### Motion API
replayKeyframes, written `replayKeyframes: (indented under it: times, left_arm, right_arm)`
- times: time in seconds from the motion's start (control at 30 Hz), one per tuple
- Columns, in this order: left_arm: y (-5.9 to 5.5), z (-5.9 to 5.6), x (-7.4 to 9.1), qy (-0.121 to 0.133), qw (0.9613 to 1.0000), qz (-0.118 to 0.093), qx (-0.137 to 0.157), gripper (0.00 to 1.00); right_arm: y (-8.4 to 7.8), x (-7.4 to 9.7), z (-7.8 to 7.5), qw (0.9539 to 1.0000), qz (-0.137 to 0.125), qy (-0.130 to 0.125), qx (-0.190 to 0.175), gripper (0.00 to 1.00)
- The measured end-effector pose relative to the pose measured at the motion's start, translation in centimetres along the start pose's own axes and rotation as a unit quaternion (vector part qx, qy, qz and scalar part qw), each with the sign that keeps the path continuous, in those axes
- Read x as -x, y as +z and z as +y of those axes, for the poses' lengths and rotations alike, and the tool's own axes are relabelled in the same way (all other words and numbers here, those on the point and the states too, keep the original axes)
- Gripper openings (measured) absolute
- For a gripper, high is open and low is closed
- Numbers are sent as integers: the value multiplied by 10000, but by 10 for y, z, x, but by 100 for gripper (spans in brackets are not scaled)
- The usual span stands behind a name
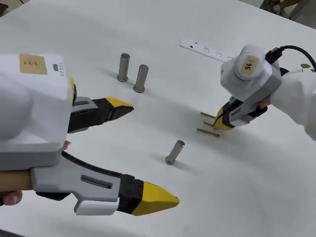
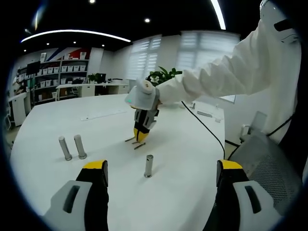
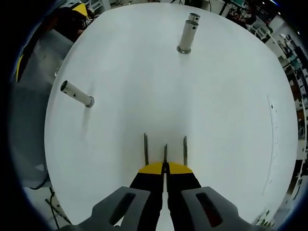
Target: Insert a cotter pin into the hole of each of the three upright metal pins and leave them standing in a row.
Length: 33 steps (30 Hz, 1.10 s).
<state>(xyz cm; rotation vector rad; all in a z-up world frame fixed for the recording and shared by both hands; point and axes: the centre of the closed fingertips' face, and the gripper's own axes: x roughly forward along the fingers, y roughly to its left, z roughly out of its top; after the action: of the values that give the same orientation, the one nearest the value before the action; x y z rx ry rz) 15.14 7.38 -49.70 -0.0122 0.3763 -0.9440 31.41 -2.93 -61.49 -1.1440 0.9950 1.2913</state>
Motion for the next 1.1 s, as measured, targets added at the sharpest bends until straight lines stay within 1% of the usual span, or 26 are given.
replayKeyframes:
  times: [0.07, 0.13, 0.17, 0.23, 0.27, 0.3, 0.4, 0.57, 0.73, 0.83, 0.87, 0.93, 0.97, 1.03, 1.07, 1.1]
  left_arm:
    - [-1, 1, 0, 39, 9999, 70, 63, 92]
    - [-2, 1, 1, 55, 9999, 94, 25, 92]
    - [-2, 0, 2, 52, 9999, 89, 16, 92]
    - [-2, 1, 3, 67, 9999, 83, 38, 92]
    - [-2, 0, 3, 64, 9999, 72, 45, 92]
    - [-2, 0, 3, 58, 9999, 78, 44, 92]
    - [-2, -1, 4, 56, 9999, 117, 2, 92]
    - [-1, -2, 4, 45, 9999, 79, 57, 89]
    - [-2, -2, 3, 47, 9999, 98, 54, 87]
    - [-3, 3, 4, 126, 9998, 59, 125, 85]
    - [-4, 4, 5, 105, 9998, 65, 136, 84]
    - [-5, 6, 6, 119, 9998, 90, 144, 83]
    - [-6, 6, 6, 115, 9998, 106, 159, 81]
    - [-7, 7, 7, 113, 9997, 123, 177, 79]
    - [-8, 7, 7, 121, 9997, 136, 168, 77]
    - [-9, 7, 7, 125, 9997, 150, 158, 75]
  right_arm:
    - [-4, 0, 1, 10000, 40, 26, 58, 0]
    - [-9, 1, 0, 9999, 100, 11, 87, 0]
    - [-9, 4, 2, 9999, 69, 7, 89, 0]
    - [-3, 7, 3, 9998, -195, -32, 27, 0]
    - [-4, 10, 1, 9997, -200, -143, -17, 0]
    - [-5, 12, 1, 9996, -208, -176, 38, 0]
    - [-6, 20, 1, 9990, -325, -305, -20, 0]
    - [-13, 28, 6, 9984, -371, -433, -21, 0]
    - [-20, 45, 13, 9962, -552, -653, -142, 0]
    - [-21, 58, 12, 9928, -624, -1014, -85, 0]
    - [-20, 63, 15, 9921, -660, -1070, -21, 0]
    - [-20, 70, 16, 9903, -724, -1185, -16, 0]
    - [-19, 75, 18, 9888, -777, -1272, 9, 0]
    - [-17, 81, 20, 9865, -909, -1365, -30, 0]
    - [-14, 85, 21, 9837, -1043, -1464, -106, 0]
    - [-13, 88, 23, 9821, -1106, -1519, -128, 0]
